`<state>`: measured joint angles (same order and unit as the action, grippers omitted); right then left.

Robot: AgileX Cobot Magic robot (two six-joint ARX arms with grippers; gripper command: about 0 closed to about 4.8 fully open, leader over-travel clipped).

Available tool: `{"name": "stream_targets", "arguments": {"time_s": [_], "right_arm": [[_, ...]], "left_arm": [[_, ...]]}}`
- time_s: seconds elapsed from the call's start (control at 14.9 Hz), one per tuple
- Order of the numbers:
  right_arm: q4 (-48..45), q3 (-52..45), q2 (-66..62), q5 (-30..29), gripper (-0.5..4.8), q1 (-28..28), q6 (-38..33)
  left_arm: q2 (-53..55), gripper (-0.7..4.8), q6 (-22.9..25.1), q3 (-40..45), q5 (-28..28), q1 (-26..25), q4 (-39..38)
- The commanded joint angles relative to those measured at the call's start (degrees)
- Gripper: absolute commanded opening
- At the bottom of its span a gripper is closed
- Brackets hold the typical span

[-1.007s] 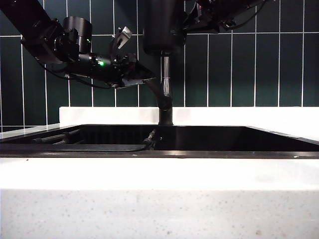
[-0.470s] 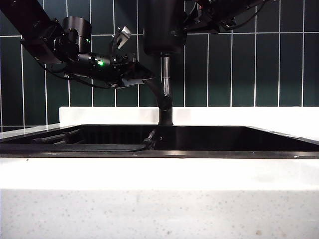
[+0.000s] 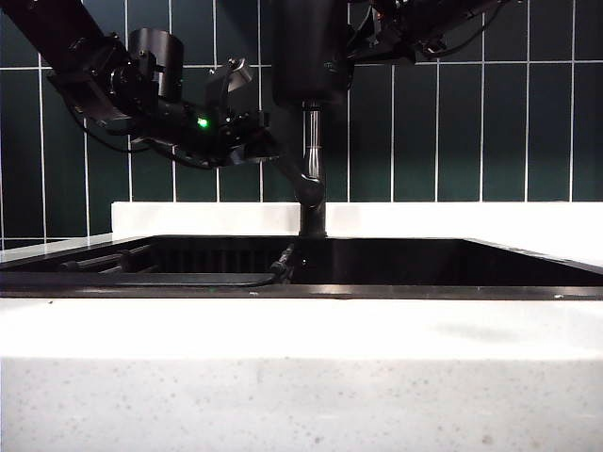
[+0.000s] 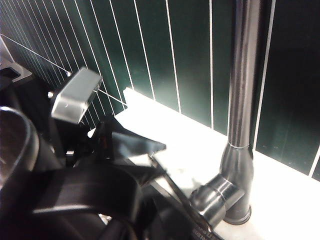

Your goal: Pick up the mug next to the sink, go to the faucet to get some water, pour the water into the sink, and finally put the mug back to its place.

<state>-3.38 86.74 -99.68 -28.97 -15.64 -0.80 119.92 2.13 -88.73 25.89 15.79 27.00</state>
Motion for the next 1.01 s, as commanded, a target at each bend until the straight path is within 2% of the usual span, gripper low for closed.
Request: {"name": "stream_targets", "arguments": {"time_s": [0.07, 0.2, 0.54, 0.74, 1.01], "right_arm": [[-1.88, 0.55, 0.55, -0.52, 0.21, -0.11, -0.61], [-1.44, 0.55, 0.55, -0.52, 0.21, -0.11, -0.61], [-0.39, 0.57, 0.55, 0.37, 0.21, -0.09, 1.62], [4.96, 0.57, 0.57, 4.9, 0.21, 0.02, 10.19], [7.52, 0.57, 0.57, 11.93, 0.21, 0.11, 19.26]], "left_arm": [[-0.2, 2.09, 0.92, -0.44, -9.49, -0.79, 3.96], [-0.11, 2.09, 0.94, -0.44, -12.66, -0.81, 3.89], [-0.09, 2.1, 0.87, -0.44, -12.61, -0.87, 3.89], [-0.09, 2.1, 0.87, -0.44, -12.63, -0.87, 3.8], [-0.09, 2.1, 0.92, -0.44, -12.85, -0.9, 3.06]]}}
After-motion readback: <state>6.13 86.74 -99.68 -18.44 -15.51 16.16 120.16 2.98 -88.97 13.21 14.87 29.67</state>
